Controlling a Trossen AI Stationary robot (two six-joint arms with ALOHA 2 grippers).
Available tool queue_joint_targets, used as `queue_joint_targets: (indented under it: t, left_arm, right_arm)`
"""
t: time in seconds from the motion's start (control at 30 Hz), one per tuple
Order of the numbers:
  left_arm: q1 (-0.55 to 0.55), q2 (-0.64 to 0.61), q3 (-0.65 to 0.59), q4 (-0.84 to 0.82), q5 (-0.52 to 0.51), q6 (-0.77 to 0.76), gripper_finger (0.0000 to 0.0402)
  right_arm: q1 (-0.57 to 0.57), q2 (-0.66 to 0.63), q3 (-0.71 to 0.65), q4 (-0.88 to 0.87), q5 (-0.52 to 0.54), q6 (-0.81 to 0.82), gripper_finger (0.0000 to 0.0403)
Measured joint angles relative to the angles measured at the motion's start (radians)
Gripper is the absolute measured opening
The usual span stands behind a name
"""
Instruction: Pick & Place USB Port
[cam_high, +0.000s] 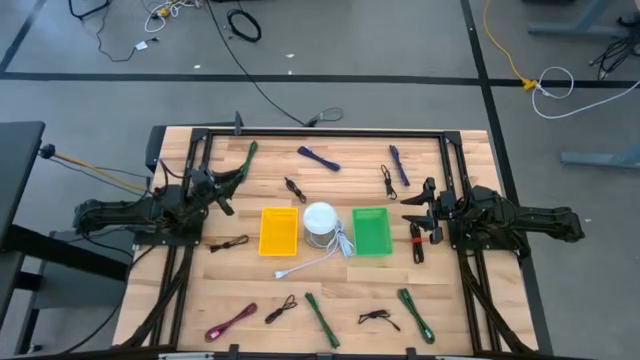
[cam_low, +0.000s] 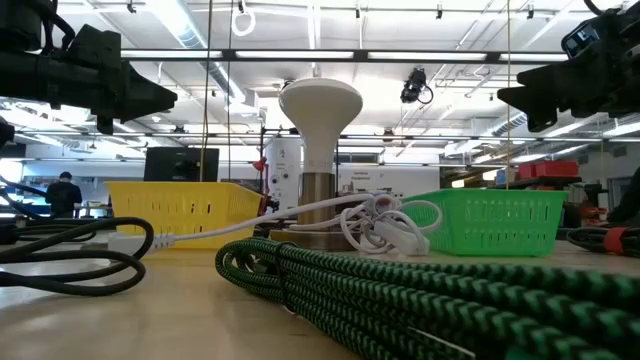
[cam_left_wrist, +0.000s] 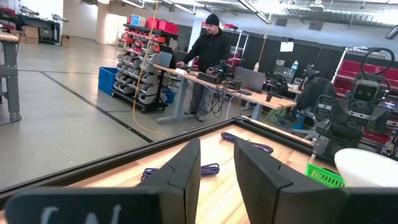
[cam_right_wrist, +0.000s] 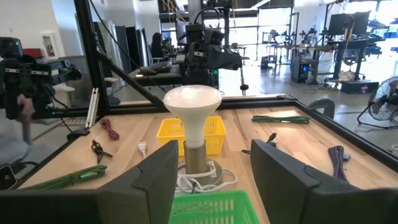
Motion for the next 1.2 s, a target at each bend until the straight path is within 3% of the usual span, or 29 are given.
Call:
queue_joint_targets:
  t: [0.73, 1.2]
  left_arm:
    - [0.000, 0.000, 0.000, 0.000, 0.000, -0.001, 0.0103]
    - [0.000, 0.000, 0.000, 0.002, 0.000, -0.001, 0.0103]
  right_arm:
    - [0.000, 0.000, 0.000, 0.002, 0.000, -0.006, 0.0204]
    - [0.000, 0.000, 0.000, 0.124, -0.002, 0.002, 0.0204]
